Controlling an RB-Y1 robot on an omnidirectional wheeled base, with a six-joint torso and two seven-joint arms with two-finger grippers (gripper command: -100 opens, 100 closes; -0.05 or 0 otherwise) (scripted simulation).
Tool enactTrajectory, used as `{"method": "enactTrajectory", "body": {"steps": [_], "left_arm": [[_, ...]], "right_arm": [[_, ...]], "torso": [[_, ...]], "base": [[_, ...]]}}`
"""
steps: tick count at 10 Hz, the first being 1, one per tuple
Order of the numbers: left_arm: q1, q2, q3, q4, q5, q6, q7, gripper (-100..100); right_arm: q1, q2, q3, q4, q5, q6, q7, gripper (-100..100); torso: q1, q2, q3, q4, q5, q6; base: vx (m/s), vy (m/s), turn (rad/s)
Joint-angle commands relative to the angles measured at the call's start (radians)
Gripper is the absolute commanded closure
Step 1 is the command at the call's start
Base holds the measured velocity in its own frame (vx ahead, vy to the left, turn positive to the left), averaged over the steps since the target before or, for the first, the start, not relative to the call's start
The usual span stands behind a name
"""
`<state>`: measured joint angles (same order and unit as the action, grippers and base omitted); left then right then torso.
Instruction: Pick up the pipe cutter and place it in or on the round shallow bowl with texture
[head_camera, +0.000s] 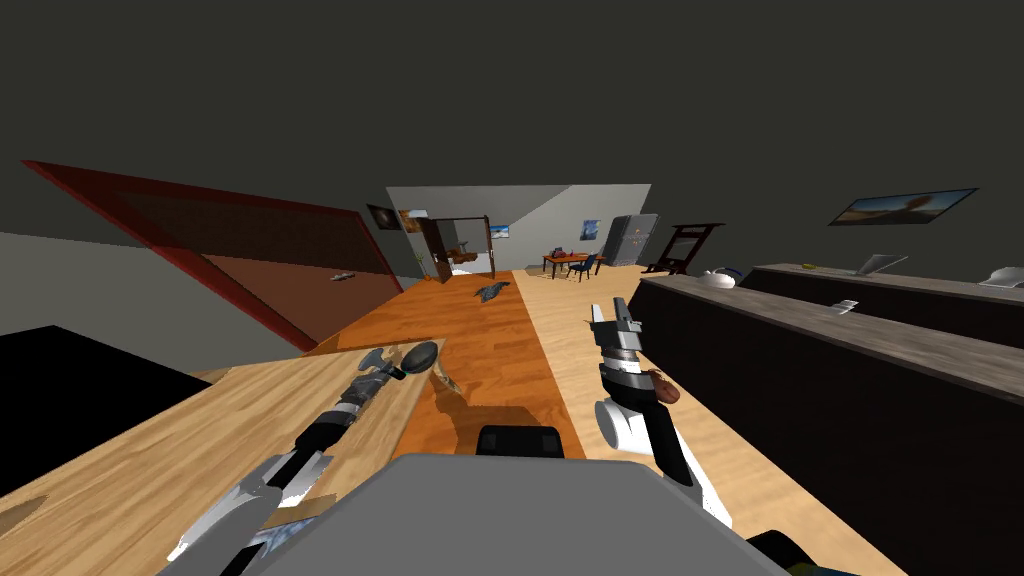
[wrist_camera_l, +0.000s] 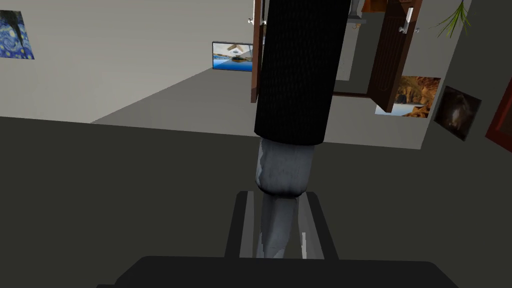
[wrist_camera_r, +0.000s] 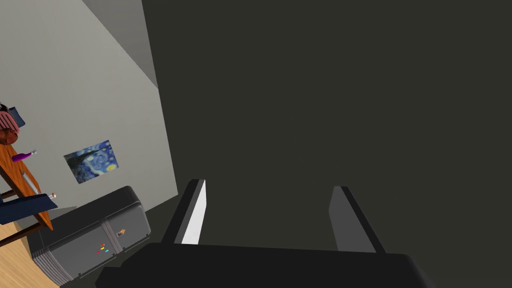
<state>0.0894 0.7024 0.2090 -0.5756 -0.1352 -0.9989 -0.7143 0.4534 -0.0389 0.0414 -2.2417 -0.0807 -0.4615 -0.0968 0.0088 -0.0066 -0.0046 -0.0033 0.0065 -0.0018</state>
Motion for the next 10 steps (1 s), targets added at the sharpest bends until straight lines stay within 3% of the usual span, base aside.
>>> {"method": "enactTrajectory", "body": {"steps": [1,3,5,6,10], "left_arm": [[-0.029,0.015,-0.022,0.001,-0.008,-0.003,0.023,100],[-0.053,0.022,-0.046,-0.006,-0.017,-0.004,0.039,100],[-0.04,0.02,-0.041,-0.03,-0.015,0.011,0.039,100],[-0.043,0.02,-0.042,-0.029,-0.016,0.009,0.039,-100],[-0.043,0.02,-0.042,-0.029,-0.015,0.009,0.039,-100]], "right_arm": [[0.0,0.0,0.0,0.0,0.0,0.0,0.0,0],[0.0,0.0,0.0,0.0,0.0,0.0,0.0,0],[0.0,0.0,0.0,0.0,0.0,0.0,0.0,0],[0.0,0.0,0.0,0.0,0.0,0.0,0.0,0],[0.0,0.0,0.0,0.0,0.0,0.0,0.0,0]], "torso": [[0.0,0.0,0.0,0.0,0.0,0.0],[0.0,0.0,0.0,0.0,0.001,-0.001],[-0.001,0.001,0.0,0.0,0.001,-0.002],[-0.002,0.005,0.003,0.0,0.001,-0.003],[-0.004,0.01,0.005,0.001,0.0,-0.003]], "base": [[0.121,0.088,-0.106],[0.115,0.057,-0.082],[0.061,0.037,-0.035],[0.01,0.004,-0.002],[0.0,0.0,0.0]]}}
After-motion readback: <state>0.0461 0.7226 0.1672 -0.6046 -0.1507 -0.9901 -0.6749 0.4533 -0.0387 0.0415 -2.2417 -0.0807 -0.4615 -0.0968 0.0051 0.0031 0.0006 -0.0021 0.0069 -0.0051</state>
